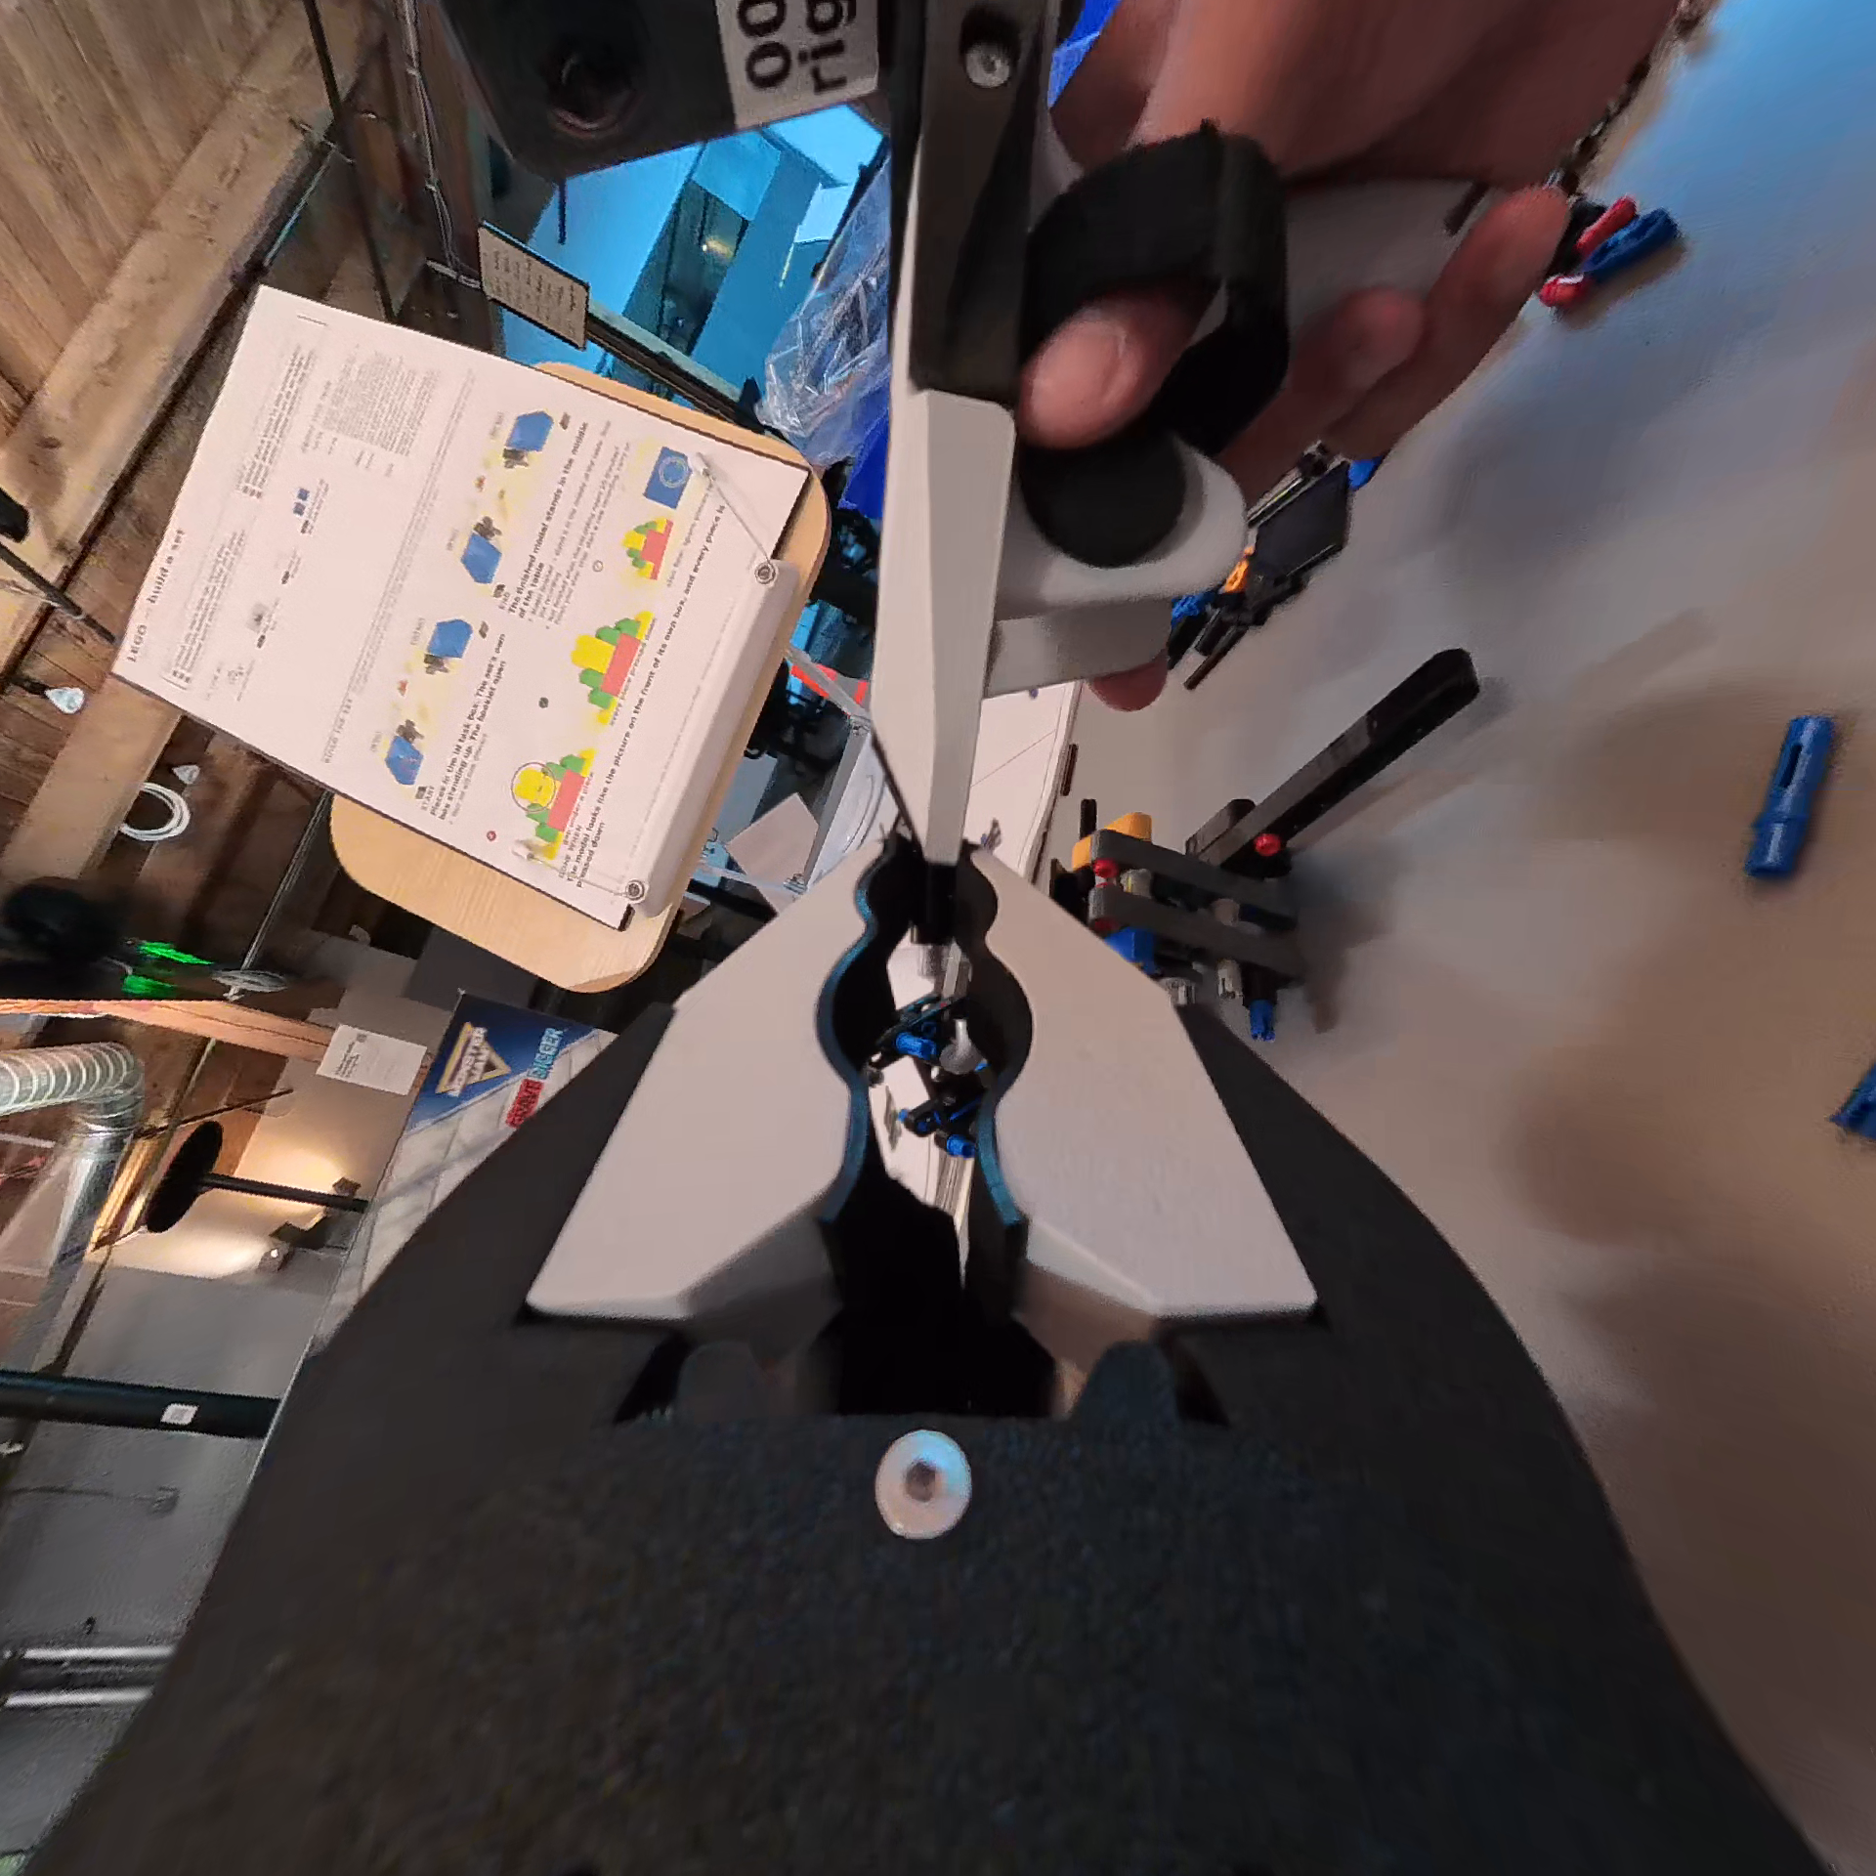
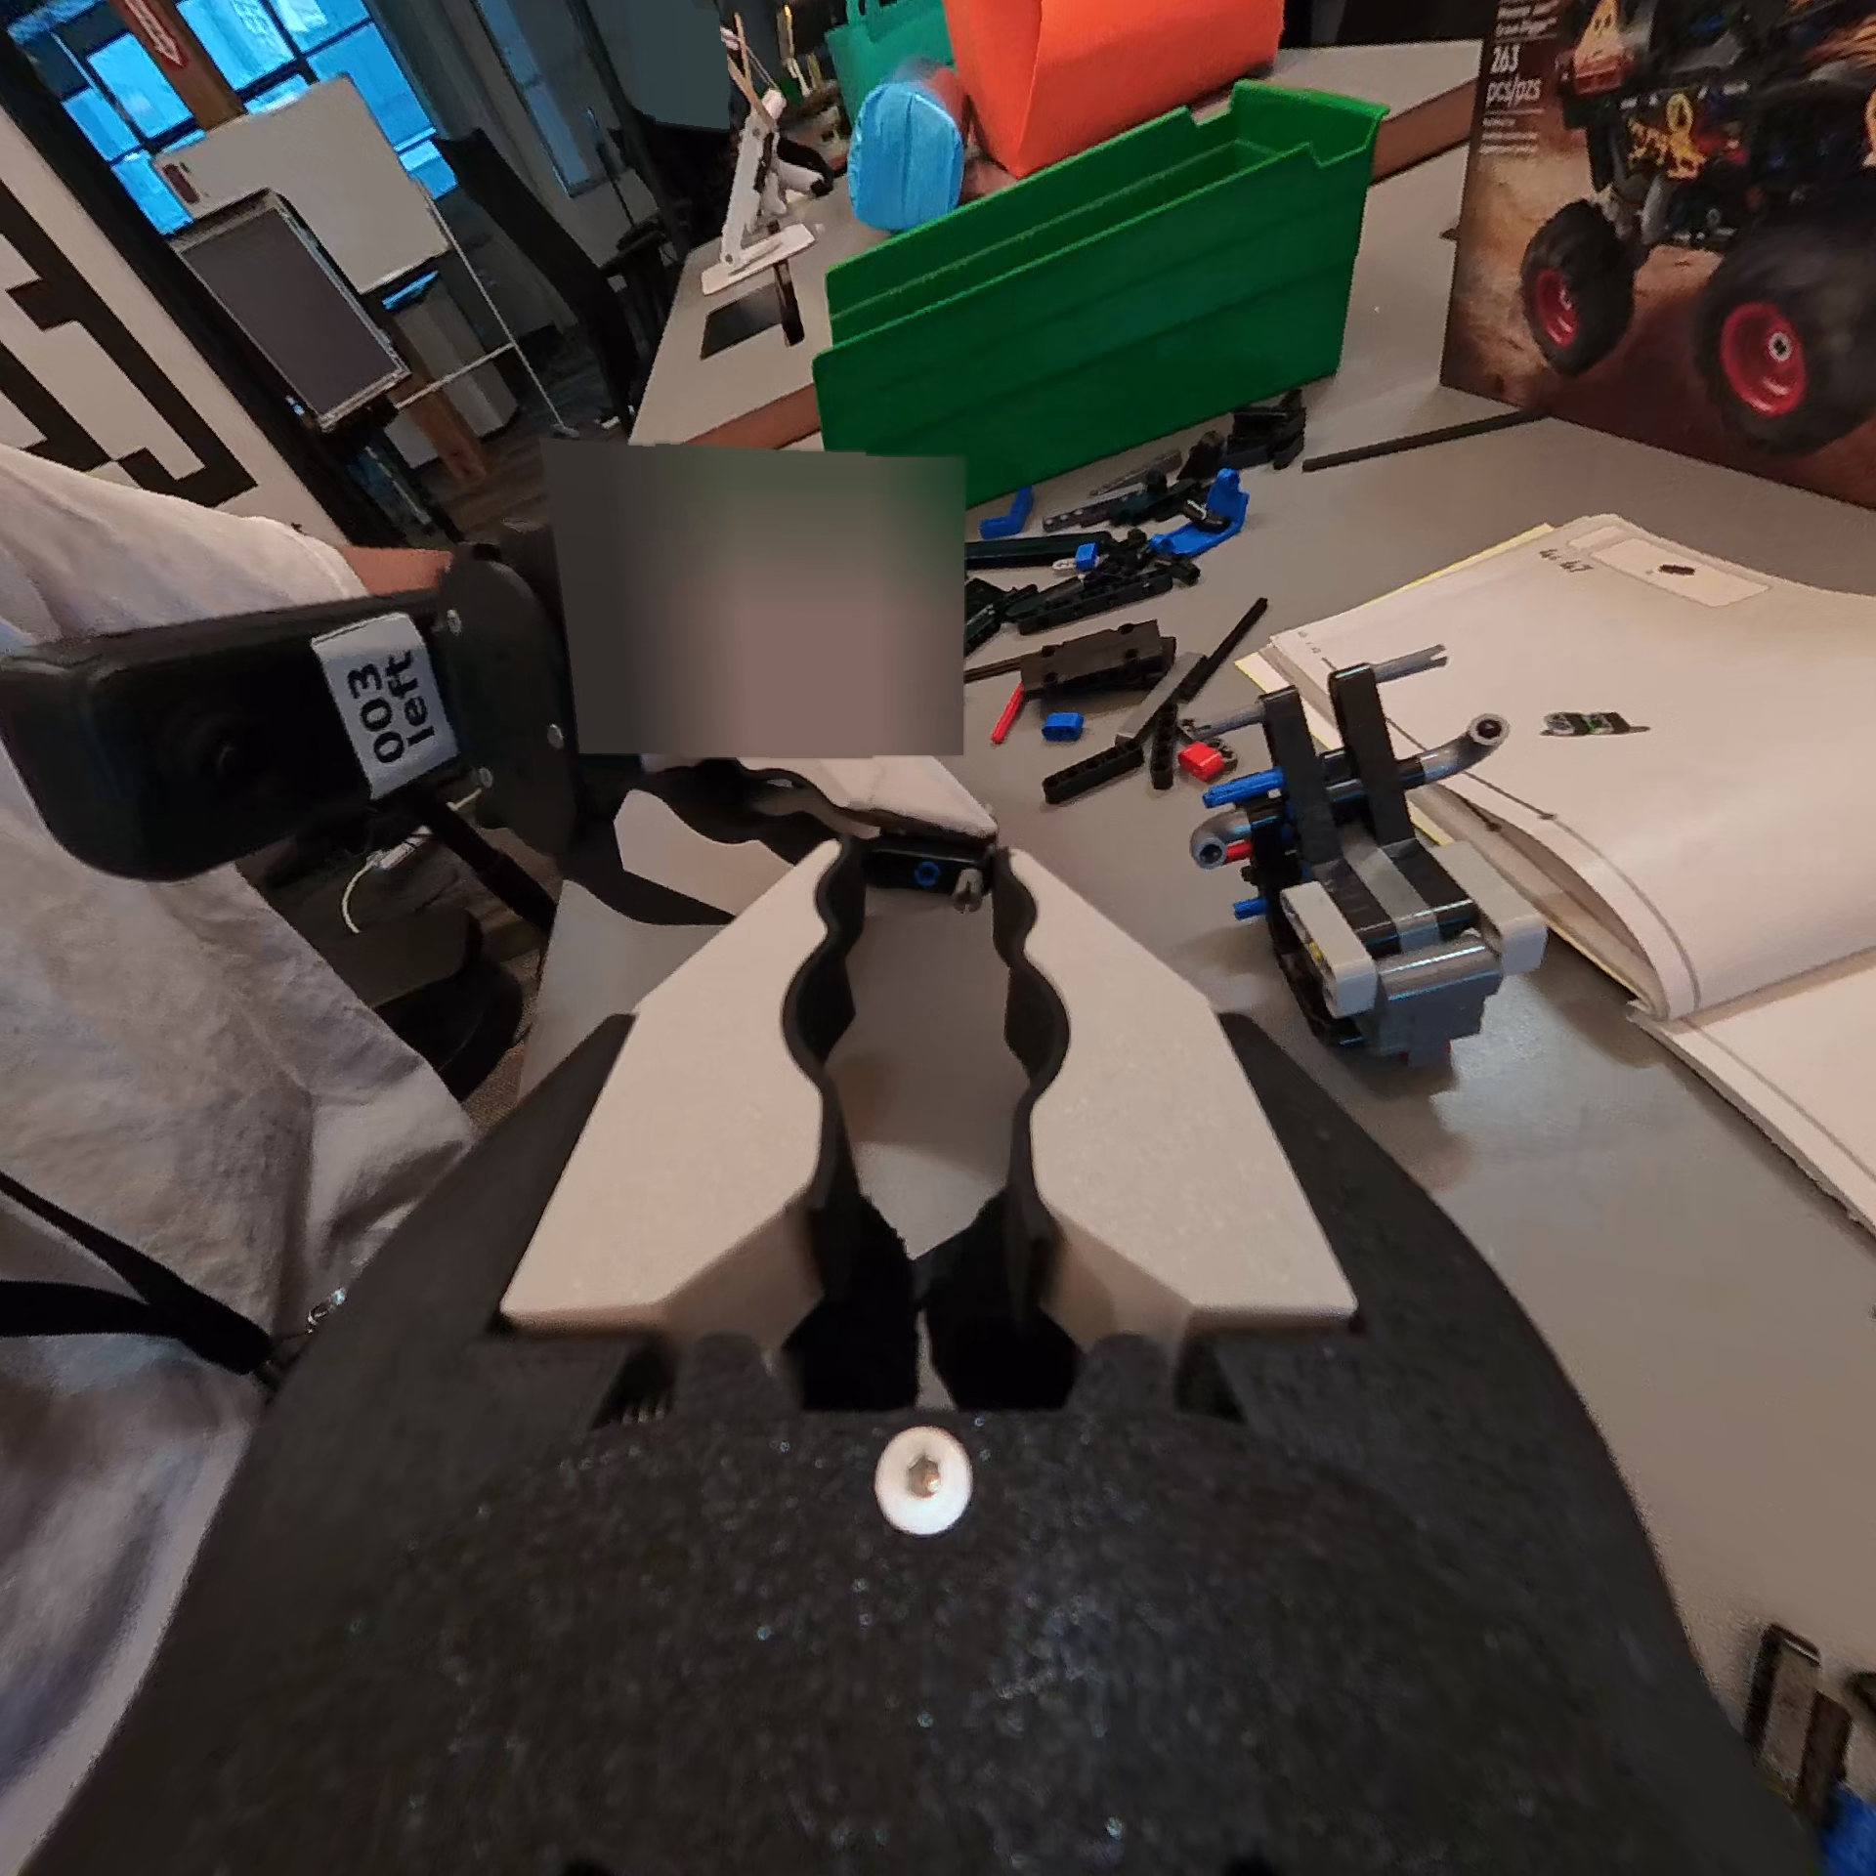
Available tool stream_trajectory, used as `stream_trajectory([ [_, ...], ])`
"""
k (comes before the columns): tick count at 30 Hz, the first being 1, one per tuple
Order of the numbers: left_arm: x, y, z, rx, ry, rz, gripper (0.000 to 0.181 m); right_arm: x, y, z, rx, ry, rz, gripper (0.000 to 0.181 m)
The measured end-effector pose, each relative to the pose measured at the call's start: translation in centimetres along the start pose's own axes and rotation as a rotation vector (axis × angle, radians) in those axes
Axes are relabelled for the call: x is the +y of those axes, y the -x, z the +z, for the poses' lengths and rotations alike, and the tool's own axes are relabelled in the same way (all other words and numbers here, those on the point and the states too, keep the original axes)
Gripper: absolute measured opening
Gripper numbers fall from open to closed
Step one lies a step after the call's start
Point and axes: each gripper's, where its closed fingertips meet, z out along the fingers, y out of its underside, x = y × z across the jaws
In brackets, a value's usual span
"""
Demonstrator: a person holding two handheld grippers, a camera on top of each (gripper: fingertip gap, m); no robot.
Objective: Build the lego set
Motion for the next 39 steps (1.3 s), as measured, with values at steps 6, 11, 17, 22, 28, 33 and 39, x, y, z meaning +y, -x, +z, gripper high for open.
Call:
stream_trajectory([
  [6, 0.5, -0.5, 0.5, -0.012, 0.015, 0.010, 0.005, 0.6, -0.8, 0.1, 0.042, 0.033, 0.012, 0.023],
  [11, 0.9, -0.1, 0.6, -0.034, 0.073, 0.018, 0.006, 0.4, -1.0, 0.3, 0.079, 0.028, 0.009, 0.023],
  [17, 1.0, -0.4, 0.5, -0.016, 0.094, 0.055, 0.005, 0.6, -0.9, 0.4, 0.055, 0.030, 0.026, 0.024],
  [22, 1.6, 0.8, 0.2, -0.008, 0.095, -0.003, 0.005, -1.2, -0.4, -1.3, 0.010, -0.025, 0.004, 0.032],
  [28, 4.0, -1.0, -0.7, 0.167, 0.048, -0.218, 0.006, 1.9, 4.0, -3.4, 0.003, 0.122, -0.160, 0.030],
  [33, 3.8, -2.5, -1.3, 0.254, 0.004, -0.304, 0.006, 9.0, 4.9, -2.3, 0.194, 0.296, -0.314, 0.018],
  [39, 3.0, -3.9, -1.9, 0.321, -0.034, -0.283, 0.006, 11.8, 3.9, -2.0, 0.247, 0.380, -0.312, 0.020],
])
